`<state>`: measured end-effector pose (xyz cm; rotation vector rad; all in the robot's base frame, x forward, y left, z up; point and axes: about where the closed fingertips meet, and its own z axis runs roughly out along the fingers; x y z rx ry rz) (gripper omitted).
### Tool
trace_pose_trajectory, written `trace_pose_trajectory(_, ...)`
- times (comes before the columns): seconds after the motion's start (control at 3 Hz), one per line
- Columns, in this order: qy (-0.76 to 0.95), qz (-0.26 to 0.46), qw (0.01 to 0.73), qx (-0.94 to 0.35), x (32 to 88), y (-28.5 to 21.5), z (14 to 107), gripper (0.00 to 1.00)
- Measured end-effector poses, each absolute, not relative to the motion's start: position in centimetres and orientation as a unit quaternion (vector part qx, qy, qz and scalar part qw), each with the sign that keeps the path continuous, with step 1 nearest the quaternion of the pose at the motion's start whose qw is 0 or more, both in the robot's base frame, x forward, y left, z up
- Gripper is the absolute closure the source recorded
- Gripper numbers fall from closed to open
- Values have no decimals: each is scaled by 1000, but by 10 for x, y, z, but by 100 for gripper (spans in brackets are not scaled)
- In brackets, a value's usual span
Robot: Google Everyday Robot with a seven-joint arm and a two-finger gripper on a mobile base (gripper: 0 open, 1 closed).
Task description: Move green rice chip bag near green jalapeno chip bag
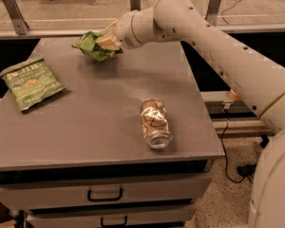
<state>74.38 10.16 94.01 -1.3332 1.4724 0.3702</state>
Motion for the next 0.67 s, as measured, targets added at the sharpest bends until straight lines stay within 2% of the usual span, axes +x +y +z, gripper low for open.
trace_pose_trajectory(0.33, 585, 180, 517, -599, 711, 117, 935, 84)
trace_pose_trajectory(0.67, 563, 197, 491, -635, 683, 122, 922, 61)
